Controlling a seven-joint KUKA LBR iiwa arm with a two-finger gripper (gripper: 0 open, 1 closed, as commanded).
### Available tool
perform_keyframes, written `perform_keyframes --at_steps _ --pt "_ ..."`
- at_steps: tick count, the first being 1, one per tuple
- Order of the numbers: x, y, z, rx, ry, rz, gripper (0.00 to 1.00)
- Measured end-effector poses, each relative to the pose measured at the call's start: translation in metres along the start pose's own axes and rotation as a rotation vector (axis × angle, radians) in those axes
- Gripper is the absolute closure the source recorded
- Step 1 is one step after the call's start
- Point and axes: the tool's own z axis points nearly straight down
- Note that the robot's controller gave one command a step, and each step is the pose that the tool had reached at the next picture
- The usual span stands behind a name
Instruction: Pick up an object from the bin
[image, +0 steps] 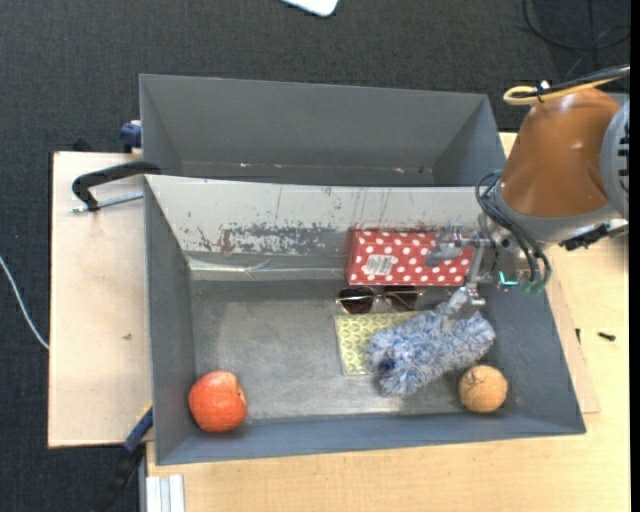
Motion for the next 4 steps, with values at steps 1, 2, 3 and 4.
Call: perform_keyframes --at_steps 1,2,3,4 --pt "-0.002 0.000 -0.004 0.001 -0.008 -0.001 0.00" --pt "-0.013 0.005 0.094 0.002 -0.016 0.028 1.00" --pt "-0.013 0.005 0.094 0.002 -0.016 0.028 1.00" --pt "-0.013 0.007 0.057 0.000 -0.004 0.036 1.00"
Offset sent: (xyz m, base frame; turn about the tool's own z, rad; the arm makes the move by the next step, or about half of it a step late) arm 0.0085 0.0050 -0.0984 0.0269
